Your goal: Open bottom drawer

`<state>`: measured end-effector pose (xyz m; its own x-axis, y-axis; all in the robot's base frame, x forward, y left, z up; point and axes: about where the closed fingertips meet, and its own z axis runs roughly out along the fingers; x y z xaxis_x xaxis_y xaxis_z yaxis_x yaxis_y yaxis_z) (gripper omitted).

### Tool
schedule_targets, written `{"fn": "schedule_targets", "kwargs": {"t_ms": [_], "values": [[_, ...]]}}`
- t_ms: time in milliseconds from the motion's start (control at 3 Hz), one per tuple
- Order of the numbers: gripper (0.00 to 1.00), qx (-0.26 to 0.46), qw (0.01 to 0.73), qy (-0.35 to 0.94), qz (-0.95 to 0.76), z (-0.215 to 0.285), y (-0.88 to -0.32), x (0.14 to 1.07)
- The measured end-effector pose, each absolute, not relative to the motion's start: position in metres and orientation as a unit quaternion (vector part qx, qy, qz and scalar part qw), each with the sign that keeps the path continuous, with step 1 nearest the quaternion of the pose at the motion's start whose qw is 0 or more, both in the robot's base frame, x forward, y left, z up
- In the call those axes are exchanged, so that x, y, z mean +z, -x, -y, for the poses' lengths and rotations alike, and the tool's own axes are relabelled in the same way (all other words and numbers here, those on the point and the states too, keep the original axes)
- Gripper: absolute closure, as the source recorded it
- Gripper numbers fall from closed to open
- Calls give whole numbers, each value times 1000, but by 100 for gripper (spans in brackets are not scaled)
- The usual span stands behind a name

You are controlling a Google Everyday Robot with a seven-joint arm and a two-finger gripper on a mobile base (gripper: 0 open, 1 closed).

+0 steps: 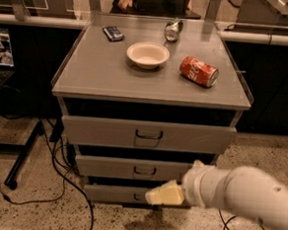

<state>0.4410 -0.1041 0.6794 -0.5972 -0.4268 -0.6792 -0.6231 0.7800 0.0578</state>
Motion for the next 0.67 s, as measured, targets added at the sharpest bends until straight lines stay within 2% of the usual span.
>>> {"fn": "schedule_targets", "kwargs": {"t_ms": [333,667], "values": [[0,170,311,249,-901,95,-413,602],[0,183,307,204,-911,90,-412,546]]}}
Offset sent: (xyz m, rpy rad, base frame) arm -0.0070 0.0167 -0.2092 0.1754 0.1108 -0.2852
